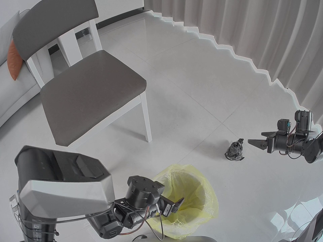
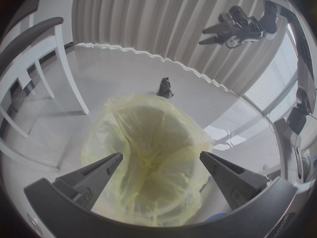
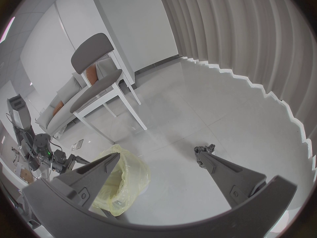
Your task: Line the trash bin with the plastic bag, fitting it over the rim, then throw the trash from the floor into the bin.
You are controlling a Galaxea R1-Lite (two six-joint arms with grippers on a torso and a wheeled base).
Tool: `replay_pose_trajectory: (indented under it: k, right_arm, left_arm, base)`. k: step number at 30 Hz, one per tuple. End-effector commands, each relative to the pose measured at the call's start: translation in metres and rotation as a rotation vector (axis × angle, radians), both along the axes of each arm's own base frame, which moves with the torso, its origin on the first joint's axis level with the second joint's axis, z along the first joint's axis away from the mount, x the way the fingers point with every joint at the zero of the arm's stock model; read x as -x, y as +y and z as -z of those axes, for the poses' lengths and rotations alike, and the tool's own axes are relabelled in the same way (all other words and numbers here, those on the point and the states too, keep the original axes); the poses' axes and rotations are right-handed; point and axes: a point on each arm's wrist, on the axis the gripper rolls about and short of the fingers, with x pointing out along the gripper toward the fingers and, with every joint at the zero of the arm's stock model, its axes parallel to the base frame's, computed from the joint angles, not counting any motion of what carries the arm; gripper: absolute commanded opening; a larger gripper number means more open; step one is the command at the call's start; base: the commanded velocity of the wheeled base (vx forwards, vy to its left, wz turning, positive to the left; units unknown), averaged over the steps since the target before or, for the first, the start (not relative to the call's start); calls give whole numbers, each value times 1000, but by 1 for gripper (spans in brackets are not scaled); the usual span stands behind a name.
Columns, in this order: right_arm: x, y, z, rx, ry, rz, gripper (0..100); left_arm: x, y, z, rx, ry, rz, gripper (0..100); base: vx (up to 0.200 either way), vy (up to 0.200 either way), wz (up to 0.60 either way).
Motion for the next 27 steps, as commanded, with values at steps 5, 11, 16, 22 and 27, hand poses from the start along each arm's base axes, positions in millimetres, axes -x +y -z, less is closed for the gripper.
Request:
replay_pose_trajectory:
  k: [5,11,16,22,27]
  right_arm:
    - [-44,-19,42,111,107,136,100]
    - [-64,-17,67,129,114,147,100]
    - [-79,-15,91,165,156,200,100]
    - [-100,-2,125,221,185,236,100]
    - [-129,11,158,244,190,235,100]
  left_arm:
    - [-11,41,-48,5,-124,-161,100]
    - [-26,83,-92,-30,-206,-309,100]
    - [-33,131,-113,-20,-247,-469,100]
    - [-37,159,-124,-26,-274,-562,100]
    - [-25,170,-117,-43,-246,-588,100]
  base:
    - [0,0,0]
    - [0,0,0]
    - [0,0,0]
    - [0,0,0]
    - [0,0,0]
